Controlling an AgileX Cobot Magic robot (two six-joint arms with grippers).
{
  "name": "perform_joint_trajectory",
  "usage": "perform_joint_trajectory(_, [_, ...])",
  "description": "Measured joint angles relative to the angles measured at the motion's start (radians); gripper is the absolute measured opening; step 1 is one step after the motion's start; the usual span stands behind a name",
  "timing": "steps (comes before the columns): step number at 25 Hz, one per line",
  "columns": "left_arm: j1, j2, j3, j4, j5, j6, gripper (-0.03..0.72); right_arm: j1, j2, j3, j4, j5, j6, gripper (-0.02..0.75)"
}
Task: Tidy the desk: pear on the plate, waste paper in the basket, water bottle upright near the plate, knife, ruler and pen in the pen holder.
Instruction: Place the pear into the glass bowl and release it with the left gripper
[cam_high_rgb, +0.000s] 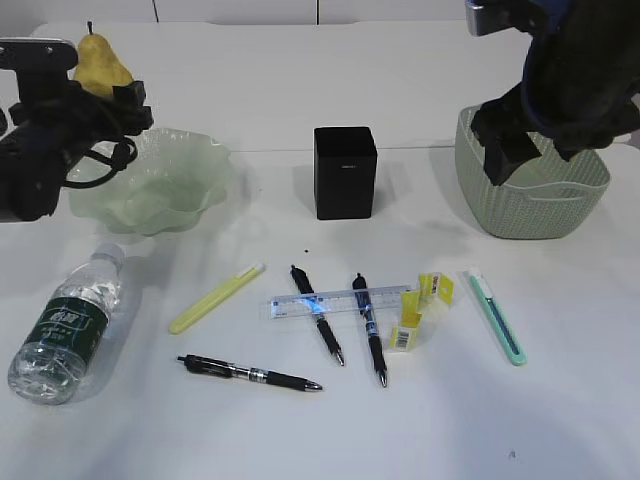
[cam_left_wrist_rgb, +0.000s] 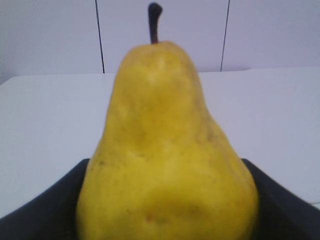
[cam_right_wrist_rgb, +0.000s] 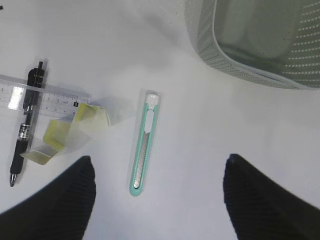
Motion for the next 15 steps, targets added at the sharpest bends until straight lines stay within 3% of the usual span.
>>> perform_joint_trajectory(15, [0.011,0.169,-0.074,0.074,-0.038,-0.056,0.566,0.0,0.0,0.0,0.0,-0.032,0.0,0.588])
